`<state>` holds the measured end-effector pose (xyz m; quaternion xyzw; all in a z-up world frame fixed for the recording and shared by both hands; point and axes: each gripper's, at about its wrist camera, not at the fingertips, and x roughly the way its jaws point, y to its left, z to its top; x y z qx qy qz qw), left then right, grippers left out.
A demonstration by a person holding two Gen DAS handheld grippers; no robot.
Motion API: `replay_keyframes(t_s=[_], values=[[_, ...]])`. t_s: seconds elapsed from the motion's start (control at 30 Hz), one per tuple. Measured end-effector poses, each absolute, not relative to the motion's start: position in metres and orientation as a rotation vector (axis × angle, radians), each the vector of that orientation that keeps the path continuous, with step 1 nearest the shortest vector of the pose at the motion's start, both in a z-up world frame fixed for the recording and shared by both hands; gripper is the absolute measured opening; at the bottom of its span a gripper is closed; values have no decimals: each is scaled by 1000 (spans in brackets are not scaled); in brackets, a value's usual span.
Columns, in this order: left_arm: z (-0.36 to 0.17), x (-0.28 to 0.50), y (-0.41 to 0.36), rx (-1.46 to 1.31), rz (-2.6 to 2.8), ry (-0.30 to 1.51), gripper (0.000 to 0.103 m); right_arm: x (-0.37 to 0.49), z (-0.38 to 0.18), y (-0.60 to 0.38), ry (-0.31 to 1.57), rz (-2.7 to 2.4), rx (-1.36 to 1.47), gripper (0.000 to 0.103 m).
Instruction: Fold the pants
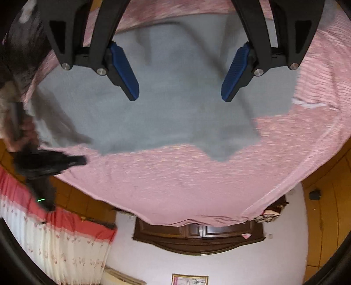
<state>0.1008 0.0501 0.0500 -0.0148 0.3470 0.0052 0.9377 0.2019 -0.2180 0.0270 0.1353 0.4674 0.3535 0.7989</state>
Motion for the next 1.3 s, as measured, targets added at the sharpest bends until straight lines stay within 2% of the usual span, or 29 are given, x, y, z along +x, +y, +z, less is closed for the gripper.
replay_keyframes(t_s=[0.17, 0.23, 0.4, 0.6, 0.73, 0.83, 1.0, 1.1, 1.17, 1.3], values=[[56, 86, 104, -127, 40, 710, 82, 133, 67, -160, 862, 797, 181, 18], [54, 82, 126, -173, 47, 717, 82, 111, 69, -139, 821, 783, 141, 28], [39, 63, 176, -298, 55, 667, 83, 38, 64, -66, 657, 746, -60, 28], [24, 52, 200, -362, 115, 676, 85, -48, 19, 13, 423, 481, -305, 28], [16, 51, 206, -388, 121, 704, 85, -67, -13, 69, 350, 472, -599, 28], [17, 49, 203, -370, 108, 699, 85, -59, -25, 90, 336, 408, -672, 28], [16, 49, 209, -415, 115, 700, 85, -33, -25, 87, 368, 347, -631, 28], [15, 46, 211, -423, 120, 696, 85, -18, -16, 63, 435, 405, -476, 6], [16, 44, 210, -415, 124, 687, 85, -9, -3, 35, 513, 463, -254, 6], [22, 42, 202, -393, 93, 648, 86, 35, -3, -71, 703, 533, 455, 6]])
